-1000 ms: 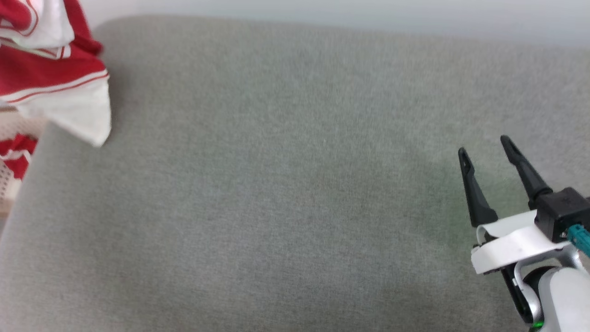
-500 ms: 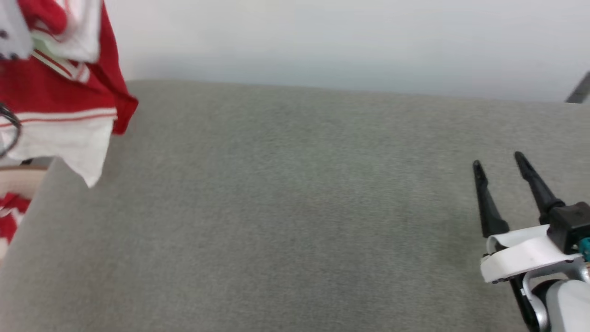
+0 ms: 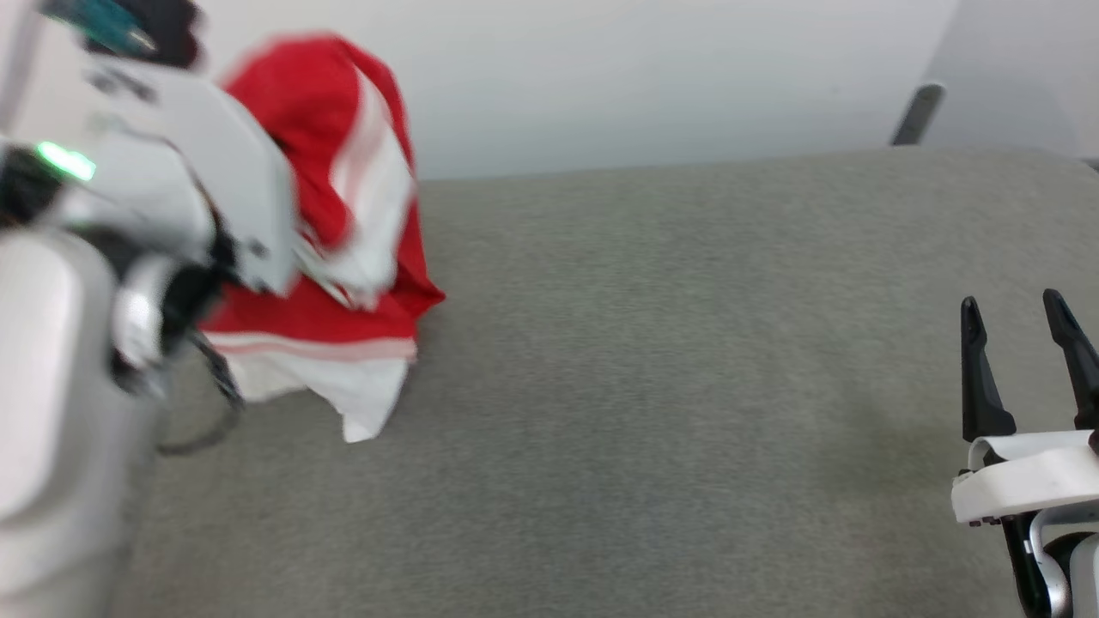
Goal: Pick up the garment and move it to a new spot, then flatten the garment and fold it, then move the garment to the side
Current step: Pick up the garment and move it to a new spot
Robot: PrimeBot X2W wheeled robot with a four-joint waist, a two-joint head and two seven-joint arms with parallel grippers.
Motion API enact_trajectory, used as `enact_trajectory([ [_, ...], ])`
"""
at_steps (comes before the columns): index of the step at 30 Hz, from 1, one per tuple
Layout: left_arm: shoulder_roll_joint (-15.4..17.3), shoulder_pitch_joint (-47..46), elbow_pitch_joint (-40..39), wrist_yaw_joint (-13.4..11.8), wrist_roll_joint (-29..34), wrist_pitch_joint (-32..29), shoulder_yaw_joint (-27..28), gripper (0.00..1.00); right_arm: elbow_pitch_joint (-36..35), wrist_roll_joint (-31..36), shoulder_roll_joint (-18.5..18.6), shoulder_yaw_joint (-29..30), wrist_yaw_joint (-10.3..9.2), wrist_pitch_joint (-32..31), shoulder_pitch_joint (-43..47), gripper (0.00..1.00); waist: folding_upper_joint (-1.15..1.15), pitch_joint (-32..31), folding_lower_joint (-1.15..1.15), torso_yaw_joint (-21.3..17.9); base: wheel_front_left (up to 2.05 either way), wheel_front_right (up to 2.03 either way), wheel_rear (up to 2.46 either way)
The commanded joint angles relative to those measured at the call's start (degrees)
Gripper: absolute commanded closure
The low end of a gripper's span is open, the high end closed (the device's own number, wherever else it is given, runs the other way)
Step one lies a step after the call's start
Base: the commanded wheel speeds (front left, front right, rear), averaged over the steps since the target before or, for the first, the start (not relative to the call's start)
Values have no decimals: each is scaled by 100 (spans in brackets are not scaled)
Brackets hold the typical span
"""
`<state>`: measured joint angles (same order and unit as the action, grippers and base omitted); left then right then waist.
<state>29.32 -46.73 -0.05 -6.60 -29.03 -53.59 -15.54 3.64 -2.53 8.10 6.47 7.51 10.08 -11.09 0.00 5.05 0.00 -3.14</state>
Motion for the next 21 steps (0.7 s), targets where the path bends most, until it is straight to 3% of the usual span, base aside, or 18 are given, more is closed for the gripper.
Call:
enact_trajectory([
  [1, -72, 183, -97, -57, 6, -37, -79, 100, 13, 16, -52, 41, -4, 38, 49, 0, 0, 145, 0, -417, 0, 0, 0],
  [8, -504, 962, -81, -227, 30, -103, -630, 100, 146, 33, -220, 151, -4, 122, 103, 0, 0, 331, 0, -853, 0, 0, 0],
  [21, -1266, 1306, 1580, -58, -76, 536, -1131, 100, 655, 12, -353, 57, -4, 364, -147, 0, 0, 543, 0, -1104, 0, 0, 0],
])
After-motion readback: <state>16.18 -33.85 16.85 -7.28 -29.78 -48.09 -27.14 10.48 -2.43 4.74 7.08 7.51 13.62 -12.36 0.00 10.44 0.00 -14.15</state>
